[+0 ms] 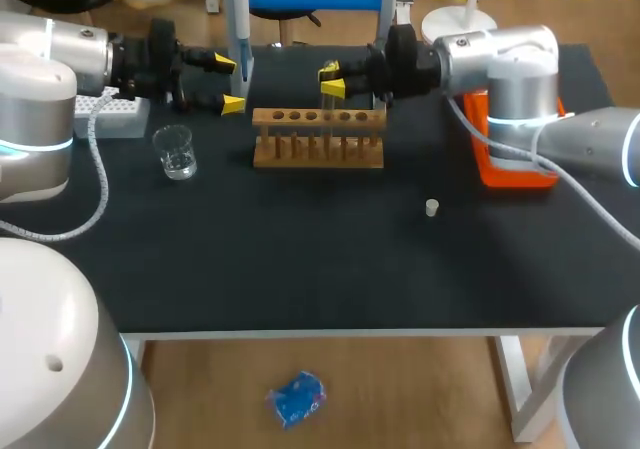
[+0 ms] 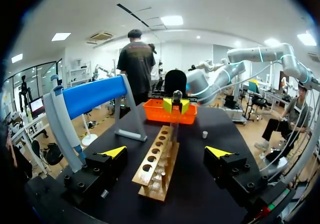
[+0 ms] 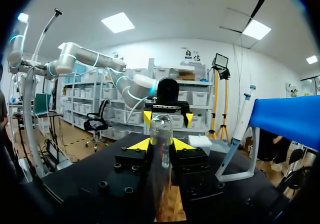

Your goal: Invert the test tube, pick up the pipette, mount the tip to pipette, aspirate from beaker and dispense into the tube, eject the tip, return the pipette, and cap with the stopper.

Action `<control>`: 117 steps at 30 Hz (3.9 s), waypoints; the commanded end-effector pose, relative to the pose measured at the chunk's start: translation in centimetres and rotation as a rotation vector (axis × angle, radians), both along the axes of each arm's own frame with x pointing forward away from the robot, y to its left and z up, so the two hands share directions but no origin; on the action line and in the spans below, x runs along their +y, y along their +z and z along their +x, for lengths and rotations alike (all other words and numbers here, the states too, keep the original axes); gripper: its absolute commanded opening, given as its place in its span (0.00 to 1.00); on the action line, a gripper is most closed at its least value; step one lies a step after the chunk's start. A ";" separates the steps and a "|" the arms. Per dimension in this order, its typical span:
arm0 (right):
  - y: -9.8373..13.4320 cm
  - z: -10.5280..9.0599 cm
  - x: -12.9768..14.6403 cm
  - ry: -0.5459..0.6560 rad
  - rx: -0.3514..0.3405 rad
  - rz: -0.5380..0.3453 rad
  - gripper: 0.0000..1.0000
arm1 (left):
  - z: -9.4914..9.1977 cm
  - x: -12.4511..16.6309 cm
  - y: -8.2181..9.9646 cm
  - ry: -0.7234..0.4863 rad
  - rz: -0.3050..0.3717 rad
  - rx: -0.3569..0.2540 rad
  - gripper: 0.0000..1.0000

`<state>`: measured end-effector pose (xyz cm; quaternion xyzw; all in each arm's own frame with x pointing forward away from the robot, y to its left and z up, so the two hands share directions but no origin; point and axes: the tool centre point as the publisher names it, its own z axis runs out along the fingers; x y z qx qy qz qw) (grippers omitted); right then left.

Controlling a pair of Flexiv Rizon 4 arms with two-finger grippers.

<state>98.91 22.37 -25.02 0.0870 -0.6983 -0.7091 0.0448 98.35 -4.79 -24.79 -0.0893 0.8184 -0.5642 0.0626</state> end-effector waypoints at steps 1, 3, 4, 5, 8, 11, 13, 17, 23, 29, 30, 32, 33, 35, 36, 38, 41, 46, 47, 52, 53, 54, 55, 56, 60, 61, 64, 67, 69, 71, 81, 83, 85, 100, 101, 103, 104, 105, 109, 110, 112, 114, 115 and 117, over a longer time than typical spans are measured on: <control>0.6 0.0 -0.1 0.005 -0.006 -0.008 0.00 | 0.0 0.0 -0.1 0.000 0.000 -0.001 1.00; 0.9 0.0 -0.2 0.007 -0.010 -0.009 0.00 | 0.0 0.0 -0.1 0.000 0.000 -0.001 1.00; 1.0 0.1 -0.2 0.008 -0.013 -0.009 0.00 | 0.0 0.0 -0.1 0.000 0.000 -0.001 1.00; 1.2 0.1 -0.2 0.009 -0.015 -0.010 0.00 | 0.0 0.0 -0.1 0.000 0.000 -0.001 1.00; 1.6 0.1 -0.2 0.010 -0.021 -0.010 0.00 | 0.0 0.0 -0.1 0.000 0.000 -0.001 1.00; 1.9 0.3 -0.2 0.011 -0.027 -0.008 0.00 | 0.0 0.0 -0.1 0.000 0.000 -0.001 1.00; 2.2 0.3 -0.2 0.012 -0.029 -0.008 0.00 | 0.0 0.0 -0.1 0.000 0.000 -0.001 1.00; 2.7 0.2 -0.1 0.013 -0.033 -0.005 0.00 | 0.0 0.0 -0.1 0.000 0.000 -0.001 1.00; 3.6 -0.1 -0.1 0.014 -0.035 0.006 0.00 | 0.0 0.0 -0.1 0.000 0.000 -0.001 1.00; 4.8 -0.5 -0.1 0.013 -0.035 0.018 0.00 | 0.0 0.0 -0.1 0.000 0.000 -0.001 1.00; 5.0 -0.5 -0.1 0.013 -0.035 0.018 0.00 | 0.0 0.0 -0.1 0.000 0.000 -0.001 1.00; 5.4 -0.6 -0.1 0.014 -0.037 0.020 0.00 | 0.0 0.0 -0.1 0.000 0.000 -0.001 1.00; 5.7 -0.6 -0.1 0.014 -0.040 0.022 0.00 | 0.0 0.0 -0.1 0.000 0.000 -0.001 1.00; 6.1 -0.7 -0.2 0.014 -0.042 0.023 0.00 | 0.0 0.0 -0.1 0.000 0.000 -0.001 1.00; 6.3 -0.8 -0.3 0.014 -0.044 0.023 0.00 | 0.0 0.0 -0.1 0.000 0.000 -0.001 1.00; 6.7 -0.8 -0.5 0.014 -0.048 0.020 0.00 | 0.0 0.0 -0.1 0.000 0.000 -0.001 1.00; 7.4 -0.7 -0.8 0.010 -0.046 0.021 0.00 | 0.0 0.0 -0.1 0.000 0.000 -0.001 1.00; 7.9 -0.9 -1.0 0.015 -0.041 0.012 0.00 | 0.0 0.0 -0.1 0.000 0.000 -0.001 1.00; 8.0 -1.0 -1.1 0.016 -0.040 0.012 0.00 | 0.0 0.0 -0.1 0.000 0.000 -0.001 1.00; 8.4 -1.3 -1.1 0.025 -0.013 0.012 0.00 | 0.0 0.0 -0.1 0.000 0.000 -0.001 1.00; 8.4 -1.4 -1.1 0.024 -0.001 0.013 0.00 | 0.0 0.0 -0.1 0.000 0.000 -0.001 1.00; 8.5 -1.8 -1.1 0.025 0.029 0.016 0.00 | 0.0 0.0 -0.1 0.000 0.000 -0.001 1.00; 8.5 -2.0 -1.1 0.026 0.042 0.019 0.00 | -0.3 0.0 0.4 0.002 0.014 -0.082 1.00; 8.6 -2.3 -1.2 0.026 0.065 0.024 0.00 | -0.6 -0.1 0.7 0.005 0.046 -0.154 1.00; 9.2 -3.1 -1.7 0.026 0.201 0.057 0.00 | -2.4 -0.5 2.3 -0.030 0.111 -0.456 1.00; 9.3 -3.3 -1.8 0.036 0.245 0.055 0.00 | -2.9 -0.7 2.7 -0.036 0.125 -0.521 1.00; 9.7 -4.5 -2.2 0.061 0.351 0.024 0.00 | -4.6 -1.3 4.0 -0.034 0.218 -0.720 1.00; 9.8 -6.0 -2.6 0.107 0.506 0.003 0.00 | -6.1 -1.9 5.3 -0.009 0.267 -0.837 1.00; 9.9 -7.0 -2.8 0.115 0.550 -0.032 0.00 | -6.5 -2.3 5.6 0.018 0.303 -0.814 1.00; 9.9 -7.0 -2.8 0.115 0.550 -0.032 0.00 | -6.5 -2.3 5.6 0.018 0.303 -0.814 1.00; 9.9 -7.0 -2.8 0.115 0.550 -0.032 0.00 | -6.5 -2.3 5.6 0.018 0.303 -0.814 1.00; 9.9 -7.0 -2.8 0.115 0.550 -0.032 0.00 | -7.8 -2.9 6.9 0.033 0.371 -1.171 1.00; 10.0 -7.2 -2.9 0.080 0.686 -0.004 0.00 | -8.9 -3.3 7.5 0.093 0.340 -1.276 1.00; 10.1 -9.4 -2.3 0.002 1.279 -0.028 0.00 | -12.8 -5.0 6.0 0.110 0.251 -1.591 1.00; 10.1 -9.4 -2.3 0.002 1.279 -0.028 0.00 | -12.8 -5.0 6.0 0.110 0.251 -1.591 1.00; 10.1 -9.4 -2.3 0.002 1.279 -0.028 0.00 | -12.8 -5.0 6.0 0.110 0.251 -1.591 1.00; 10.1 -9.4 -2.3 0.002 1.279 -0.028 0.00 | -12.8 -5.0 6.0 0.110 0.251 -1.591 1.00; 10.1 -9.4 -2.3 0.002 1.279 -0.028 0.00 | -12.8 -5.0 6.0 0.110 0.251 -1.591 1.00; 10.1 -9.4 -2.3 0.002 1.279 -0.028 0.00 | -12.8 -5.2 5.8 0.111 0.269 -1.643 1.00; 9.9 -8.9 -2.3 -0.004 1.301 -0.057 0.00 | -12.8 -5.7 5.5 0.088 0.327 -1.693 1.00; 9.7 -8.4 -2.2 -0.011 1.332 -0.082 0.00 | -13.0 -6.4 5.2 0.079 0.251 -1.708 1.00; 9.5 -8.0 -2.1 -0.003 1.373 -0.080 0.00 | -13.0 -7.2 4.9 0.081 0.273 -1.730 1.00; 9.4 -7.8 -2.1 -0.003 1.389 -0.082 0.00 | -13.1 -7.6 4.9 0.091 0.251 -1.740 1.00; 9.1 -7.3 -2.2 -0.010 1.410 -0.085 0.00 | -13.2 -8.3 4.8 0.078 0.272 -1.765 1.00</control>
